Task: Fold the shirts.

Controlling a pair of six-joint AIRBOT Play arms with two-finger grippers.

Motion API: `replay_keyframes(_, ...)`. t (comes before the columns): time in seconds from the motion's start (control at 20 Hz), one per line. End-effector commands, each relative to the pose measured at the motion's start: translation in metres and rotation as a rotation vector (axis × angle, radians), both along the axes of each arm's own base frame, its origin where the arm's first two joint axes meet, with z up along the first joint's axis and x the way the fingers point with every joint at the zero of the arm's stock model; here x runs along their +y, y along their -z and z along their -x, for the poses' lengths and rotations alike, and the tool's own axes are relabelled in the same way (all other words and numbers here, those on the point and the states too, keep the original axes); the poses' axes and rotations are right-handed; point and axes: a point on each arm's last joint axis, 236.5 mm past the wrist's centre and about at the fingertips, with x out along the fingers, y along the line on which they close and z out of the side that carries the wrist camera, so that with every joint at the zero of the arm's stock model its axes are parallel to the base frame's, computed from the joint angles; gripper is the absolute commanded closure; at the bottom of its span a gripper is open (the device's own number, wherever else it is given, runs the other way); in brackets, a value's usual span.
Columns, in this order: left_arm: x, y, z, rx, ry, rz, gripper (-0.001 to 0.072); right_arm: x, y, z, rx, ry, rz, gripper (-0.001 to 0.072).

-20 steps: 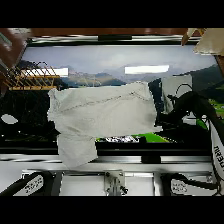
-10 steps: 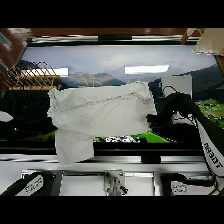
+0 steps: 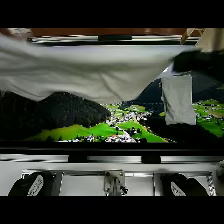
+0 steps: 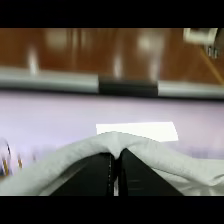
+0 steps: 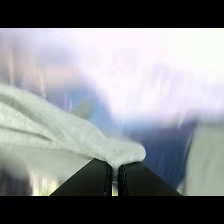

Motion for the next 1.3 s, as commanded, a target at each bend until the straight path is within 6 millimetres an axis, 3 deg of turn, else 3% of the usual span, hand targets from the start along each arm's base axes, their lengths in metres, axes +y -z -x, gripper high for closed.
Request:
replay_keyframes(0.0, -0.025, -0.156, 0.162, -0.566, -0.077, -0.092, 0.0666, -0.018, -0.18, 0.112, -0.54, 0.03, -0.066, 0.0635)
replay_keyframes(0.05, -0.029, -0.164, 0.186, -0.615, -0.093, -0.11, 0.0666, -0.021, -0.193, 0.136, -0.582, 0.035, -0.08, 0.0635)
replay_keyframes(0.15, -0.029, -0.162, 0.206, -0.631, -0.136, -0.156, 0.0666, -0.028, -0.203, 0.171, -0.621, 0.049, -0.092, 0.0635)
replay_keyframes(0.25, -0.023, -0.15, 0.203, -0.572, -0.171, -0.177, 0.0667, -0.037, -0.202, 0.186, -0.618, 0.082, -0.077, 0.0635)
replay_keyframes(0.4, -0.006, -0.115, 0.168, -0.386, -0.194, -0.128, 0.0667, -0.053, -0.179, 0.175, -0.526, 0.147, -0.015, 0.0635)
replay_keyframes(0.55, 0.008, -0.043, 0.107, -0.115, -0.172, -0.052, 0.0667, -0.064, -0.127, 0.131, -0.311, 0.211, 0.024, 0.0635)
replay_keyframes(0.75, 0.025, 0.085, 0.032, 0.253, -0.148, 0.007, 0.0667, -0.057, 0.004, 0.066, 0.197, 0.194, 0.116, 0.0635)
replay_keyframes(1.0, 0.043, 0.262, -0.046, 0.681, -0.12, 0.081, 0.0667, -0.042, 0.125, -0.052, 0.435, 0.171, 0.155, 0.0635)
replay_keyframes(1.1, 0.047, 0.3, -0.083, 0.732, -0.106, 0.086, 0.0667, -0.033, 0.176, -0.098, 0.469, 0.159, 0.147, 0.0634)
replay_keyframes(1.25, 0.037, 0.321, -0.157, 0.662, -0.086, 0.21, 0.0667, -0.017, 0.238, -0.148, 0.48, 0.143, 0.085, 0.0635)
